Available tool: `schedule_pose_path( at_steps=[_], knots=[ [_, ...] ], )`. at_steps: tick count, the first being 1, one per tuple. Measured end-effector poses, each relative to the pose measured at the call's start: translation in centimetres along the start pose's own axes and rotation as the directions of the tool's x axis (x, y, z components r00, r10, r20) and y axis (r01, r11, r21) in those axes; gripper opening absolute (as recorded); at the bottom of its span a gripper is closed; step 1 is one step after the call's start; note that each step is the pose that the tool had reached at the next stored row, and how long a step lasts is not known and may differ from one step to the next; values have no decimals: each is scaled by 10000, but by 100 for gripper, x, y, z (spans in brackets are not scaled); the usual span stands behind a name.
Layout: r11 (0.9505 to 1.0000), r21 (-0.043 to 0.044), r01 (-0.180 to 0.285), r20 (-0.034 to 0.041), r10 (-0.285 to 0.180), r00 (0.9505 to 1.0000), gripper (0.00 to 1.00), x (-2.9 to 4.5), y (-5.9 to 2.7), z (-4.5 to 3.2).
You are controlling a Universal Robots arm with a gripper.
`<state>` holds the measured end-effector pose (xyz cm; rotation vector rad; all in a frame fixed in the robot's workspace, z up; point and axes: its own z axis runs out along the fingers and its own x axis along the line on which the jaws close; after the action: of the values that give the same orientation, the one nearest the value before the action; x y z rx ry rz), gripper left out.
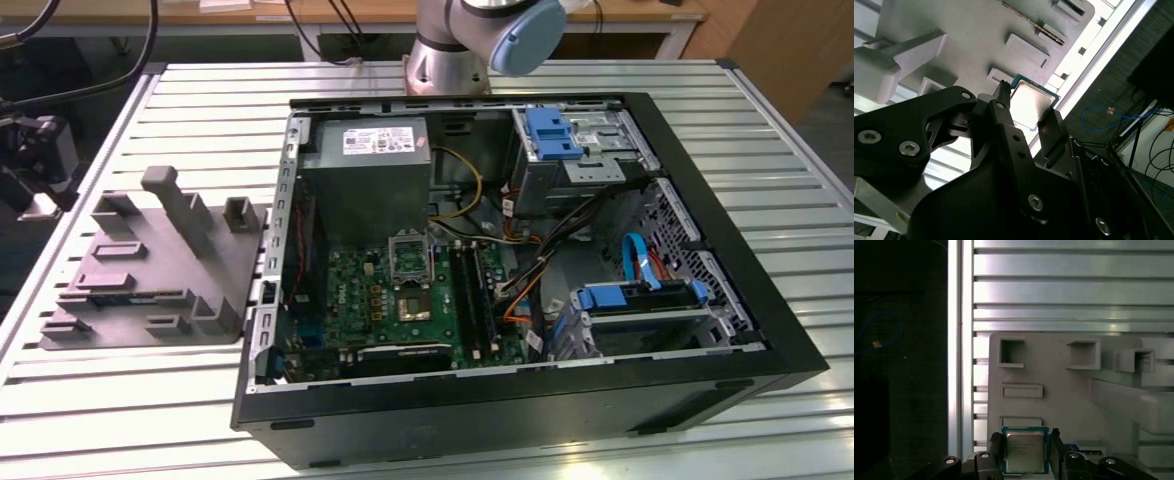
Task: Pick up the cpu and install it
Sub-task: 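Pick up the cpu and move it towards the insertion slot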
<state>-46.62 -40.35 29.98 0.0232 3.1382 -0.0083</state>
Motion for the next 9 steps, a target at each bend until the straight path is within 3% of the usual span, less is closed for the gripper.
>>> schedule_pose_path(
  at_steps=[9],
  knots=[
    [10000,27,0,1,0,10000,47,0,3,-31]
  ],
)
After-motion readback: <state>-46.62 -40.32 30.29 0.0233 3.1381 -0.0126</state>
